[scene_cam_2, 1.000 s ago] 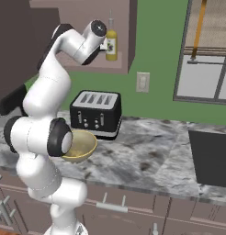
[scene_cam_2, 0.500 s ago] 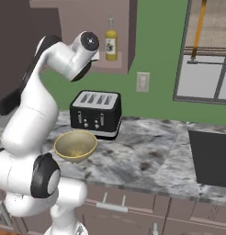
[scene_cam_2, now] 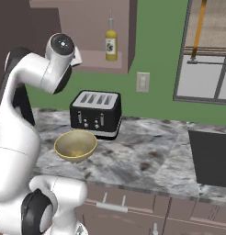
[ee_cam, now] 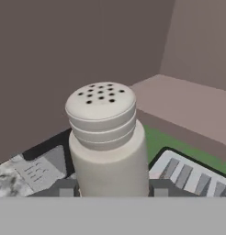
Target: Retrieve the bottle and the shaker from the cabinet and place them next to the mixing bowl on the counter. Then add garlic from the fridge to the mixing bowl.
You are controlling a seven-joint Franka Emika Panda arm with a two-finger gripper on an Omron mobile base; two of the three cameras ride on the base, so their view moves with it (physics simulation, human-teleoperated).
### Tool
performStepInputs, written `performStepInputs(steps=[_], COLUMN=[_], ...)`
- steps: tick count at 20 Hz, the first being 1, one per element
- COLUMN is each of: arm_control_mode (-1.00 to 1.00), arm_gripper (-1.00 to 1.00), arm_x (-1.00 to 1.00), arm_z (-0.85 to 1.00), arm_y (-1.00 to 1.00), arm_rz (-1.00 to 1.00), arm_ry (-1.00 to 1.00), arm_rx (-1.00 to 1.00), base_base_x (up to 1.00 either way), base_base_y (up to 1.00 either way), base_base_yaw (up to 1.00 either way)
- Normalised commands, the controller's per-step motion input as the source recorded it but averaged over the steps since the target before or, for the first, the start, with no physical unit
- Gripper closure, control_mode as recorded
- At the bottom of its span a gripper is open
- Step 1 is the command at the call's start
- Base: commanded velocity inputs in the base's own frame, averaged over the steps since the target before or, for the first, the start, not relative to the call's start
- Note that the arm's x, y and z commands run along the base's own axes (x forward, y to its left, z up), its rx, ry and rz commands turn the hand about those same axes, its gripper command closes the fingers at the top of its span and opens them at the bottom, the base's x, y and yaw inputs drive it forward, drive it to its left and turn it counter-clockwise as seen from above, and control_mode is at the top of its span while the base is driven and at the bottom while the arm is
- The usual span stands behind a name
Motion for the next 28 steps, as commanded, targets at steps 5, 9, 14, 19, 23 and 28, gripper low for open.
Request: performStepInputs(steps=[5,9,14,19,23,28], arm_control_mode=[-1.00,-1.00,-1.00,-1.00,-1.00,-1.00], arm_gripper=[1.00,1.00,1.00,1.00,1.00,1.00], arm_x=[-0.73,-0.43,-0.42,-0.20,0.09,0.38], arm_z=[-0.29,-0.56,-0.54,-0.60,-0.68,-0.33], arm_y=[-0.59,-0.98,-1.00,-0.68,-0.03,0.27], arm_rz=[0.04,0.05,0.05,0.00,0.10,0.10], arm_ry=[0.00,0.00,0.00,0.00,0.01,0.12], arm_rx=[-0.15,-0.09,-0.01,-0.11,-0.07,0.00], base_base_x=[0.00,0.00,0.00,0.00,0.00,0.00], base_base_y=[0.00,0.00,0.00,0.00,0.00,0.00], base_base_yaw=[0.00,0.00,0.00,0.00,0.00,0.00])
